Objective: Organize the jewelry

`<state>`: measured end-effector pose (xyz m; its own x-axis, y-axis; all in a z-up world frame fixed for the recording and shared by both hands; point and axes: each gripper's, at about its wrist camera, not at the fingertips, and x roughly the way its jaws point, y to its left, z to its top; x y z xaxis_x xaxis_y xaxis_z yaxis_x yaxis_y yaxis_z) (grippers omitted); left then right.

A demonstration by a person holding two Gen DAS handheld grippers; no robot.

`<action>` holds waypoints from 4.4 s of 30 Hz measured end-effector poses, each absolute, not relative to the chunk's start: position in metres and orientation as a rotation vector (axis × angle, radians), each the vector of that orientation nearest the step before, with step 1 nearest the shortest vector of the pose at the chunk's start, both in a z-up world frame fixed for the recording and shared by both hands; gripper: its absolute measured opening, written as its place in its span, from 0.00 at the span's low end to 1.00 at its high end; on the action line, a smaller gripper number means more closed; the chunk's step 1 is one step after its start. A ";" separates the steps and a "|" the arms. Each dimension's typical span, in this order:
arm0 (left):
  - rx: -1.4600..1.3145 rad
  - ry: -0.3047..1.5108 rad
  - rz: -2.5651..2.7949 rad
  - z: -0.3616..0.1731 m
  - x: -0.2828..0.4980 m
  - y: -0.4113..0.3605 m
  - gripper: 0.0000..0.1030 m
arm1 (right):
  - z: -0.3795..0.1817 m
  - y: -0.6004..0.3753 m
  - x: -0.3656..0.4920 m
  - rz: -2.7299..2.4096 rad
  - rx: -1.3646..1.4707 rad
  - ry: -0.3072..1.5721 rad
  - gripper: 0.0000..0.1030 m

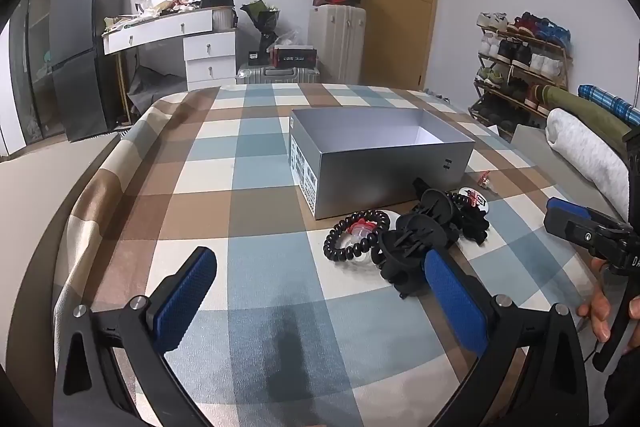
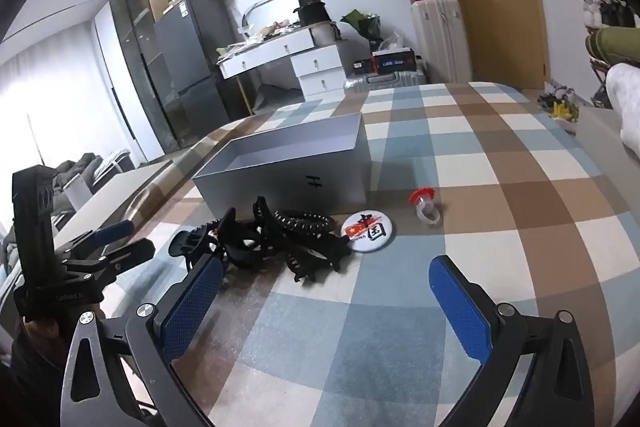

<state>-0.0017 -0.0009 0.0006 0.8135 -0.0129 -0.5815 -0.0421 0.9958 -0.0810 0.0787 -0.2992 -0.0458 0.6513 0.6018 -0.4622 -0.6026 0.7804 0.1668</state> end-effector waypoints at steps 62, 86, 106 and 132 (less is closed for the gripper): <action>-0.056 0.614 0.024 0.001 -0.003 -0.007 0.99 | -0.050 -0.283 0.070 0.605 -0.111 0.520 1.00; -0.048 0.632 0.034 0.002 -0.001 -0.009 0.99 | -0.048 -0.282 0.079 0.580 -0.108 0.574 1.00; -0.077 0.650 -0.001 0.006 0.005 -0.013 0.99 | -0.047 -0.260 0.099 0.618 -0.164 0.671 0.87; -0.096 0.690 -0.020 0.000 0.010 -0.008 0.99 | -0.061 -0.250 0.099 0.734 -0.160 0.780 0.14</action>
<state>0.0097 -0.0083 -0.0004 0.7714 -0.0506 -0.6343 -0.0132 0.9954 -0.0954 0.0994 -0.2496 -0.0614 0.4798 0.5422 -0.6898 -0.6555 0.7441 0.1289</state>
